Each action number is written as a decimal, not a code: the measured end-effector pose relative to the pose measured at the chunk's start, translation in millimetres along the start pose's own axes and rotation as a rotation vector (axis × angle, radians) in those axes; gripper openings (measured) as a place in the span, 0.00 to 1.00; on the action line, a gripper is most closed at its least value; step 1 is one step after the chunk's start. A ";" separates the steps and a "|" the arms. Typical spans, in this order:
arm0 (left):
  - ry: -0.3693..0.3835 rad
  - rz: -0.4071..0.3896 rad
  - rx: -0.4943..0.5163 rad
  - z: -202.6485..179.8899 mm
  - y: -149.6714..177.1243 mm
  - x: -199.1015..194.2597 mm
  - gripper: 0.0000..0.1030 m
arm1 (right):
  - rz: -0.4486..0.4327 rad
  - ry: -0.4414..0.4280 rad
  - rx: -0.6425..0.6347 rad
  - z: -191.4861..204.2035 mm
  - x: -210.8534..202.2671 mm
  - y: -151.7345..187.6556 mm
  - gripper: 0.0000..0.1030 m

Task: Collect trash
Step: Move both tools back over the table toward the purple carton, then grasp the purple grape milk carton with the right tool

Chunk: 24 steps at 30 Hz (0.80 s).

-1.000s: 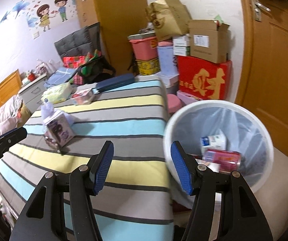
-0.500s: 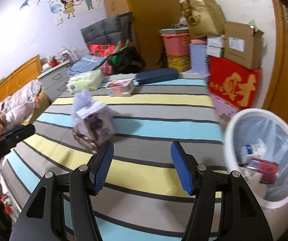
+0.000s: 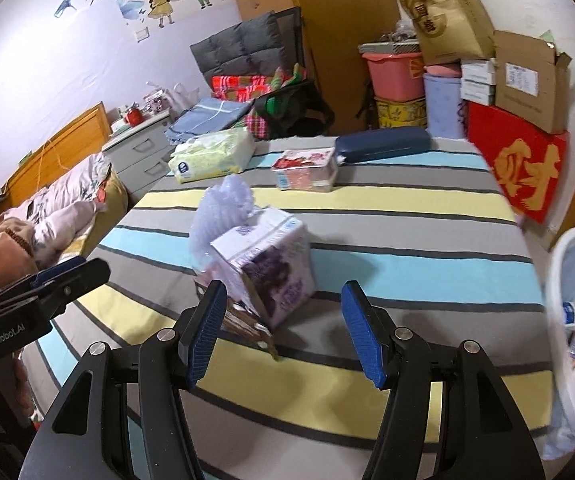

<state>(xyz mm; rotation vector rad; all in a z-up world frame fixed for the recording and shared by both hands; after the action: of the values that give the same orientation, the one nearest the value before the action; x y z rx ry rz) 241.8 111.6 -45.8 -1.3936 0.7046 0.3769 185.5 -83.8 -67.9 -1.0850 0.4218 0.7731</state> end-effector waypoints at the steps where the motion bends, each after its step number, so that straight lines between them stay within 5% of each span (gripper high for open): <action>1: 0.000 0.002 -0.007 2.6 -1.0 2.1 0.57 | 0.012 -0.004 0.016 1.3 2.9 0.6 0.59; 10: 0.017 0.008 -0.013 9.6 -7.5 18.9 0.57 | -0.009 0.051 0.023 16.3 15.4 -7.3 0.59; 14: 0.021 0.014 -0.005 10.2 -11.0 24.7 0.57 | -0.043 0.146 0.043 3.4 16.9 -14.8 0.60; 17: 0.033 0.008 0.015 7.6 -16.3 28.4 0.57 | -0.063 0.173 0.060 -7.6 11.5 -18.2 0.70; 24: 0.079 0.020 0.060 -10.3 -27.5 44.9 0.57 | -0.055 0.211 0.119 -34.8 13.4 -24.7 0.70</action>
<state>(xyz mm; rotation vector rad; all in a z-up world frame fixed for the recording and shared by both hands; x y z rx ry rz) 290.1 89.9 -54.2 -1.3518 0.7885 0.3153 214.7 -116.6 -76.0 -1.0651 0.6066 0.5795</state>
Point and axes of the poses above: each gripper's, at about its wrist camera, not at the fingertips, and x roughly the way its jaws point, z to its left, y to its underside, the point moved 7 cm from there along x, roughly the way its jaws point, and after that the axes turned 15 degrees about x, right-handed, at the moved point
